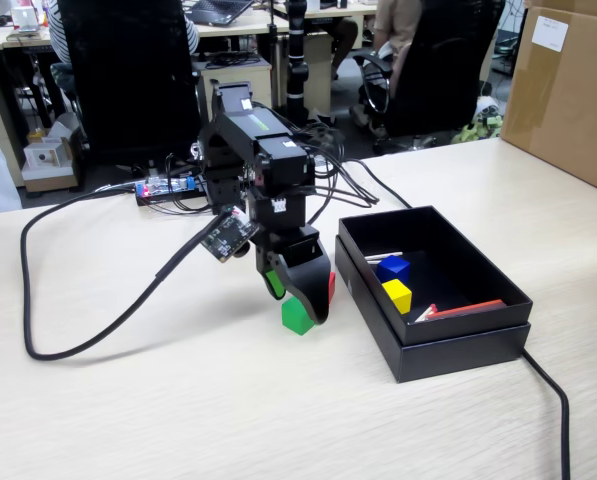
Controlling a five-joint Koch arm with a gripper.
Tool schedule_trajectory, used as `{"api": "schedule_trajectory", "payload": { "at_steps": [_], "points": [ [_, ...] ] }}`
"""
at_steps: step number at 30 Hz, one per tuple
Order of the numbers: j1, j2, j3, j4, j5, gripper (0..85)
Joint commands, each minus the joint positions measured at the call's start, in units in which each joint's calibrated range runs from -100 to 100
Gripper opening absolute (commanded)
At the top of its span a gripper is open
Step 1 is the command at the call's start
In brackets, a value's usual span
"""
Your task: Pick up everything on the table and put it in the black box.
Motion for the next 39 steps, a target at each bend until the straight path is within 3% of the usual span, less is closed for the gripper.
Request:
{"api": "schedule_trajectory", "payload": {
  "at_steps": [1,7,10,15,21,27,31,39],
  "points": [
    [0.4,0.8,5.4,-0.2,0.2,43.6],
    [1.1,5.0,7.2,-0.2,1.1,41.0],
    [1.3,5.2,7.9,-0.2,2.1,25.7],
    [1.2,1.5,7.6,-0.2,2.8,12.6],
    [2.2,-15.4,5.6,-0.3,2.9,12.6],
    [7.6,-25.5,11.6,-0.3,4.2,12.6],
    [12.1,-19.7,15.1,-0.3,7.4,12.8],
    [14.1,-0.3,26.1,0.2,9.8,12.8]
  ]
}}
